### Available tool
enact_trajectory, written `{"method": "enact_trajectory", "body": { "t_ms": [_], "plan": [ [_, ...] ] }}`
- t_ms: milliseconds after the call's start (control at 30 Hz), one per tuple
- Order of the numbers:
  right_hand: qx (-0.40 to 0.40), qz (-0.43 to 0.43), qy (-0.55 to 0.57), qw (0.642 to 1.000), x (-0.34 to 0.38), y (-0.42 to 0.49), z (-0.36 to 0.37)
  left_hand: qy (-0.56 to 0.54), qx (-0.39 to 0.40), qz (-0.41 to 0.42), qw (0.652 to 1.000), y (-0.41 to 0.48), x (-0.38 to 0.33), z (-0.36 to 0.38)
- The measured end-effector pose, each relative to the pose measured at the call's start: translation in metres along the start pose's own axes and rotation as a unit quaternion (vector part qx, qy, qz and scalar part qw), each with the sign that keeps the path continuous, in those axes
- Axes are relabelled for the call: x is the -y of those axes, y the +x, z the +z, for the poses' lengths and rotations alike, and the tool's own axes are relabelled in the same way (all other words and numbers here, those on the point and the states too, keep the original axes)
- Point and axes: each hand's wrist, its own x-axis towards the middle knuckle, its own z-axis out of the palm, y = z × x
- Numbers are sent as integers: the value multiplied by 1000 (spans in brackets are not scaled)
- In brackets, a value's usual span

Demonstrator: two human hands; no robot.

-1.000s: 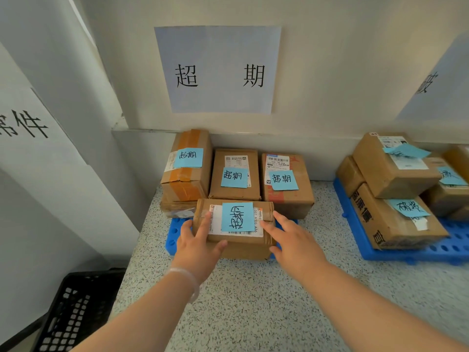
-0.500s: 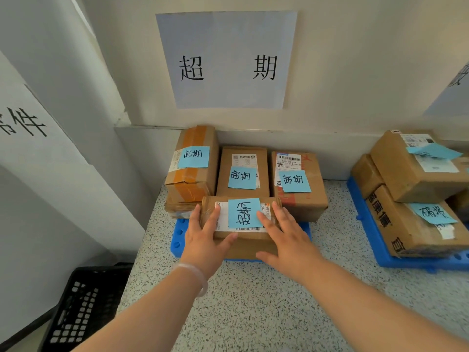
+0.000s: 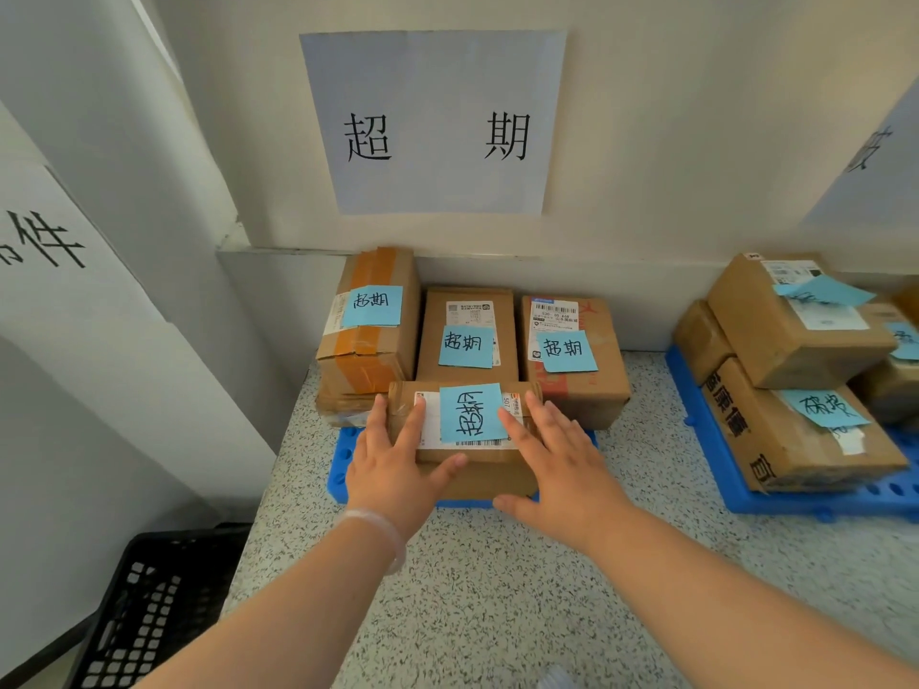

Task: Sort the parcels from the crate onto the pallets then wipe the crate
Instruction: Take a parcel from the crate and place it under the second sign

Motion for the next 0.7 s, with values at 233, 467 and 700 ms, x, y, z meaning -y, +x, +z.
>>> {"method": "enact_trajectory", "body": {
  "t_ms": [233,467,700],
  "plan": [
    [-27,22,25,999,-3,-43,-1,86,-23,39,995,-21,-14,-6],
    [-88,51,66,993,-23,-105,-10,134,-20,175,975,-67,-70,3],
    [-112,134,73,982,-59,-202,-9,121,24,255,959,-123,-134,40]
  ]
}}
